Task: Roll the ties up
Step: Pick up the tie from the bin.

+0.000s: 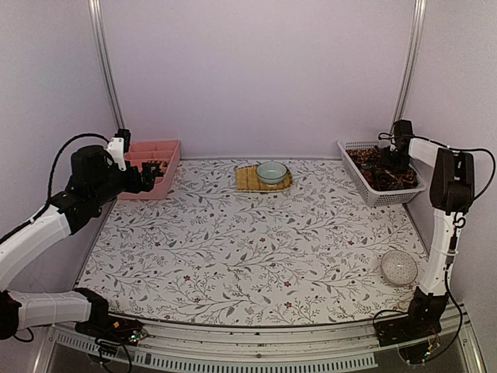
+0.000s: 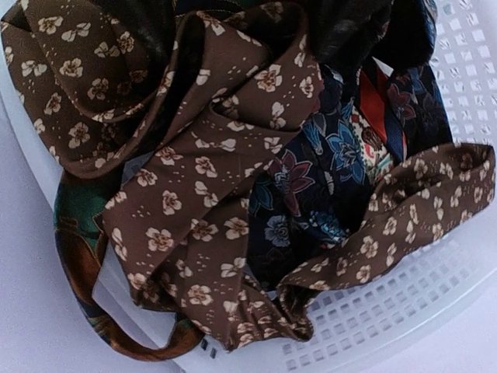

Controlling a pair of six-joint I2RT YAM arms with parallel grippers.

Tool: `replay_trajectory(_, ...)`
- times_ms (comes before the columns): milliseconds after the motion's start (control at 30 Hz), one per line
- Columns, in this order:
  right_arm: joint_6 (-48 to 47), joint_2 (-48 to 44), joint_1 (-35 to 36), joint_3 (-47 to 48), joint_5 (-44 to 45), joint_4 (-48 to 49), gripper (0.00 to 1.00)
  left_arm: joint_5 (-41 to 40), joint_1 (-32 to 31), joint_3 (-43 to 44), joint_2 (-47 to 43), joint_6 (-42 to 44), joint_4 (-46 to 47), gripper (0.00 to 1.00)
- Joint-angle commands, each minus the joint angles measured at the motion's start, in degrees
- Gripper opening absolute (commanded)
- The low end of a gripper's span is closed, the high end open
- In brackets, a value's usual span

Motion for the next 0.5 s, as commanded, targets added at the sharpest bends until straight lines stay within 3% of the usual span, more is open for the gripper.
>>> replay_trajectory(0, 0.90, 3.99, -0.22, 1.80, -0.74, -0.92, 0.45, -0.35, 0.54, -1.01, -0.52, 0.28, 1.18, 1.00)
replay_trajectory(233, -0.67, -4.07, -0.30, 1.10, -0.52, 1.68, 0.01, -0.37, 0.54, -1.01, -0.45, 0.35, 1.18, 1.00)
replay_trajectory(467, -3.35, -17.98, -0.29, -1.74, -10.08, 6.30, 0.00, -0.23, 0.57, -1.01, -0.55, 0.26, 1.27, 1.00)
